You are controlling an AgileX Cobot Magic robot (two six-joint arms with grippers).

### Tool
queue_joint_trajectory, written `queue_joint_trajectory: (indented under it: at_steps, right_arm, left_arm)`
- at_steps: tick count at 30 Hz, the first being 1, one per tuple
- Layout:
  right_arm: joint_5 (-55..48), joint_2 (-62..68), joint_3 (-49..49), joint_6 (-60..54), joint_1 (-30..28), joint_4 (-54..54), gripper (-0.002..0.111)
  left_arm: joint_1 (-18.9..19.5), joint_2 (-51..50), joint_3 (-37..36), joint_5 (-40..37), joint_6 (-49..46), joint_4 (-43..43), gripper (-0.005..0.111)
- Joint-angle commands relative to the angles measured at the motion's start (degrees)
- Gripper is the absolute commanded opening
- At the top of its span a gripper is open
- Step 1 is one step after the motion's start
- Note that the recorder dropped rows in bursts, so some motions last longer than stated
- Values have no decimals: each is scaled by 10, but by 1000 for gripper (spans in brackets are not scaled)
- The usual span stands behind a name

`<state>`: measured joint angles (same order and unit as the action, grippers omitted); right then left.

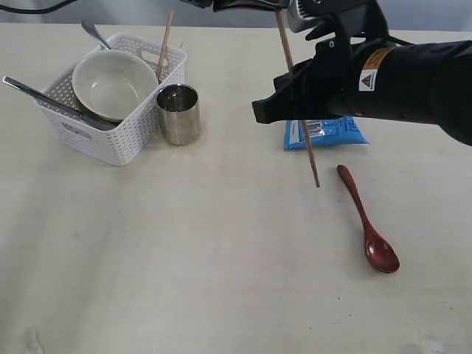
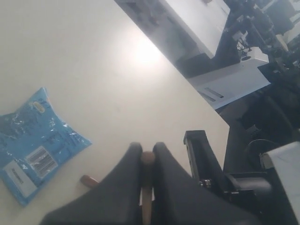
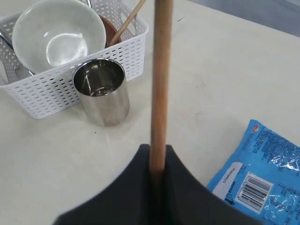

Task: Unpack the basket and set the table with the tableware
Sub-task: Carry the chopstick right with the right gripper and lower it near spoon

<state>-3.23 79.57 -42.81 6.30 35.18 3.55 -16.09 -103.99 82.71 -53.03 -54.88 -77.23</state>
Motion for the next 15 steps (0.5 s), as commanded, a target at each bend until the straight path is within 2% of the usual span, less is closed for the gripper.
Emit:
queue_joint_trajectory:
  at_steps: [1,5,8,15]
  right_arm:
    - [-6,1,2,10,-1,-8,0]
    - [-46,1,2,20,-8,-8,0]
    - [-82,1,2,20,-34,-8,0]
    - [-186,1,2,20,-147,-8,0]
  left_arm:
    - [-2,3,-3,21,0,-2,28]
    - [-1,3,-3,44,-2,-1,57]
    - [0,3,-3,79,-2,8,72]
    - [0,3,-3,106,-2,71,73]
